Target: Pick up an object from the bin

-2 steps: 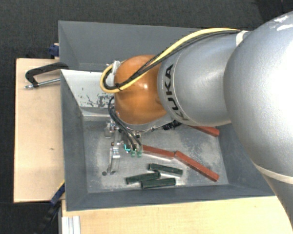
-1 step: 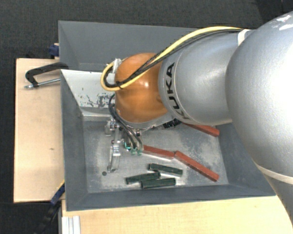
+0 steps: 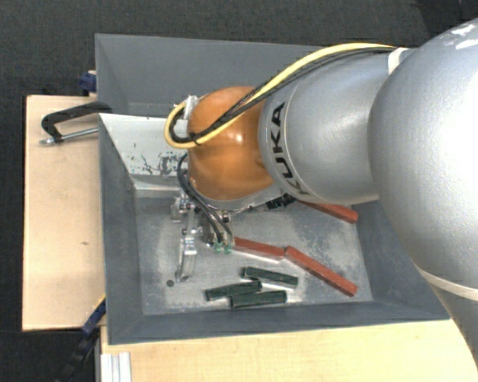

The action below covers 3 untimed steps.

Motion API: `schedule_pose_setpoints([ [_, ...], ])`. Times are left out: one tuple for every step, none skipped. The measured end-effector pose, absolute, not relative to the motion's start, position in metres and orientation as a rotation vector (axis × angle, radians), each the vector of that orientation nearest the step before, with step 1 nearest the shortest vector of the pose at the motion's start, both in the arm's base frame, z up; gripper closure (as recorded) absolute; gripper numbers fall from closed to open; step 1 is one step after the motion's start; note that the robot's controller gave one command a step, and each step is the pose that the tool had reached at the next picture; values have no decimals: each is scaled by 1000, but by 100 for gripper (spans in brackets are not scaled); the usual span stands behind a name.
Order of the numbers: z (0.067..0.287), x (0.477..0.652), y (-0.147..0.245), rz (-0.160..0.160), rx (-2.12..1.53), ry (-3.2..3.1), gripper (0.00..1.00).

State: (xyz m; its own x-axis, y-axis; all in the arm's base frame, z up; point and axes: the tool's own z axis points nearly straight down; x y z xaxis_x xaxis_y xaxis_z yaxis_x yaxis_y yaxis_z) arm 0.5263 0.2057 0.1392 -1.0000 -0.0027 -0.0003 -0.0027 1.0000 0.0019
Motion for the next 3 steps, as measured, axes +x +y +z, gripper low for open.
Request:
schedule_pose_setpoints([
  [160,519,213,3,-357,3117,0],
  [155,522,170,5,-420,3110,0],
  [121,550,144,-2,-429,3104,0],
])
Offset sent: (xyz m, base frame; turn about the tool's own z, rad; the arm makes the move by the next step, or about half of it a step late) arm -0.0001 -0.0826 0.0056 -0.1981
